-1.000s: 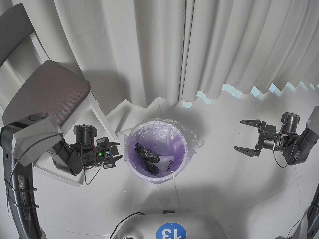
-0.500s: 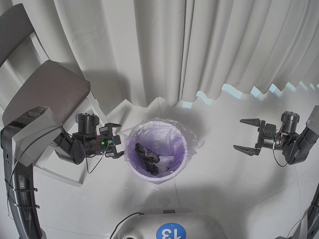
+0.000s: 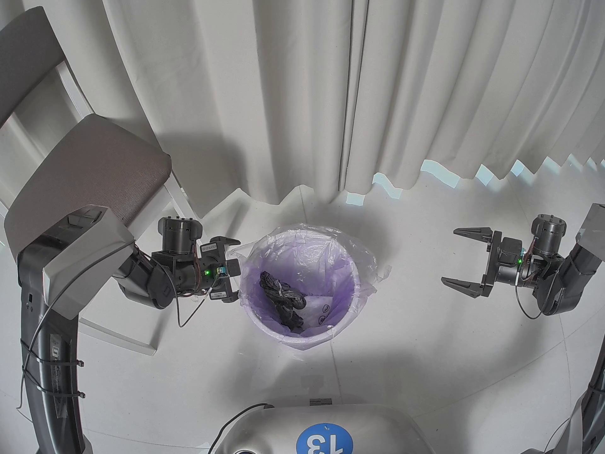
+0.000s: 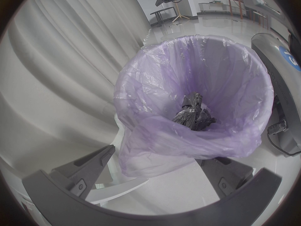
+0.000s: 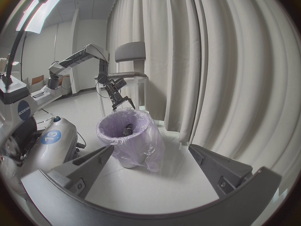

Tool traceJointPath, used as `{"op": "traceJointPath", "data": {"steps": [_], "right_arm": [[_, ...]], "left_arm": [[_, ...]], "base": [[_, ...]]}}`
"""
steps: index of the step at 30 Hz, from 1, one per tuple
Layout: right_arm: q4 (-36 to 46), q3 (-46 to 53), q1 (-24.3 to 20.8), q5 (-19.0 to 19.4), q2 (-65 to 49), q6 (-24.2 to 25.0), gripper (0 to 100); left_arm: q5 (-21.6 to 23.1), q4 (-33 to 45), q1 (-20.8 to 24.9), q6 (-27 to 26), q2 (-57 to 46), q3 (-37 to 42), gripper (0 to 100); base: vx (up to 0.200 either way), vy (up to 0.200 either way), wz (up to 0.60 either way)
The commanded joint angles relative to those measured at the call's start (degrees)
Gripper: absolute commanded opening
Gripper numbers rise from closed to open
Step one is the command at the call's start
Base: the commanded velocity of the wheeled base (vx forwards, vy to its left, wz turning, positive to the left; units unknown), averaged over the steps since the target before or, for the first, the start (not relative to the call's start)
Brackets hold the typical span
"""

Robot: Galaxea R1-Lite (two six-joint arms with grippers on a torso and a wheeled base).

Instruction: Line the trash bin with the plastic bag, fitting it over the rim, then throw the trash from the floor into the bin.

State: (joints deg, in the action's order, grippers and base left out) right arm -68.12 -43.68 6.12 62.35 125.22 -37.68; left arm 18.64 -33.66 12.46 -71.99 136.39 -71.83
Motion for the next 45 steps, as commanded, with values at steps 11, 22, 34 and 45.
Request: {"op": "traceJointPath", "data": {"steps": [11,22,34,45], "right_arm": [[-2.37,0.52,0.30,1.01,2.83,0.42,100],[-3.86,0.44,0.74,1.19,5.12,0.50,100],[-5.09,0.09,1.70,1.37,7.84,0.42,100],[-5.27,-0.35,2.49,2.60,8.02,1.12,100]], "left_arm": [[-0.01,0.17,-0.51,0.71,1.78,-1.21,0],[-0.18,-1.15,-0.68,2.11,3.97,0.46,0],[-0.01,-2.82,-0.95,4.66,8.28,-1.56,0],[3.60,-9.32,-3.93,8.18,8.89,3.45,0]], "base": [[0.000,0.000,0.00],[0.000,0.000,0.00],[0.000,0.000,0.00],[0.000,0.000,0.00]]}}
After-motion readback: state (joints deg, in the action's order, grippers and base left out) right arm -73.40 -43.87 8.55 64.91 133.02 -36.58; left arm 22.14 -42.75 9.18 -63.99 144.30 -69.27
